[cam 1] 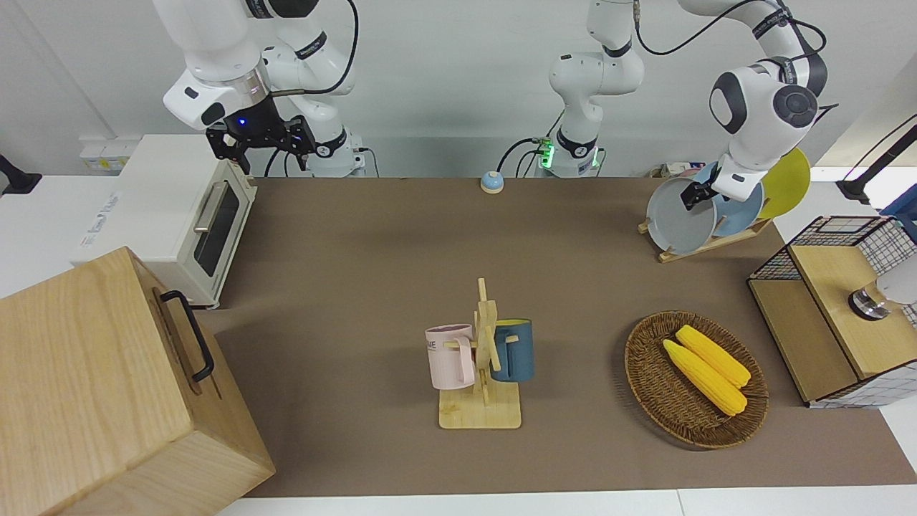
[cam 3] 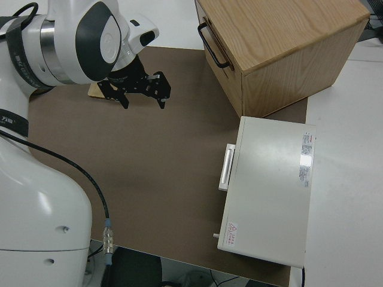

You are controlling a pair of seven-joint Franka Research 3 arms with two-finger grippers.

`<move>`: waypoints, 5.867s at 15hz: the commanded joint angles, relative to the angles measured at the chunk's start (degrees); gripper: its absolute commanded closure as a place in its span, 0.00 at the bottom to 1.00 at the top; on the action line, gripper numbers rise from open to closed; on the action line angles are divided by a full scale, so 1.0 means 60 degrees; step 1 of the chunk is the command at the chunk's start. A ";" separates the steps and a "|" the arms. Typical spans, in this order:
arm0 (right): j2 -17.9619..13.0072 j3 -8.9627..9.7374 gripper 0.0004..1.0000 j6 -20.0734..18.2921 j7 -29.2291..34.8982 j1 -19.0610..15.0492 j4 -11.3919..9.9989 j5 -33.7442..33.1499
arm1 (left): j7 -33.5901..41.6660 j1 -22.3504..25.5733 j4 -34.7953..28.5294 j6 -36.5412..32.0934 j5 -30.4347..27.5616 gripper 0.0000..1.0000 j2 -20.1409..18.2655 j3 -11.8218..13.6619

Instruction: Pick gray plate from low plate rack and place it on table with left arm

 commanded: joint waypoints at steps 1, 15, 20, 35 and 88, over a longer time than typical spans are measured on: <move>-0.0019 0.0187 0.02 -0.0103 0.0113 -0.0220 0.0055 -0.0047 | 0.0282 -0.0080 -0.0311 0.0179 -0.0276 0.51 -0.0234 0.0058; -0.0019 0.0188 0.02 -0.0103 0.0113 -0.0220 0.0069 -0.0061 | 0.0283 -0.0138 -0.0106 0.0033 -0.0159 0.86 -0.0219 0.0043; -0.0019 0.0202 0.02 -0.0117 0.0113 -0.0220 0.0069 -0.0047 | 0.0254 -0.0182 0.0377 -0.0391 -0.0159 0.87 -0.0220 -0.0059; -0.0019 0.0202 0.02 -0.0103 0.0113 -0.0220 0.0069 -0.0061 | 0.0195 -0.0241 0.3159 -0.3481 -0.0129 0.89 -0.0336 -0.0424; -0.0019 0.0202 0.02 -0.0103 0.0113 -0.0220 0.0069 -0.0047 | 0.0371 -0.2804 0.1577 -0.0231 -0.4885 0.03 0.2477 -0.0177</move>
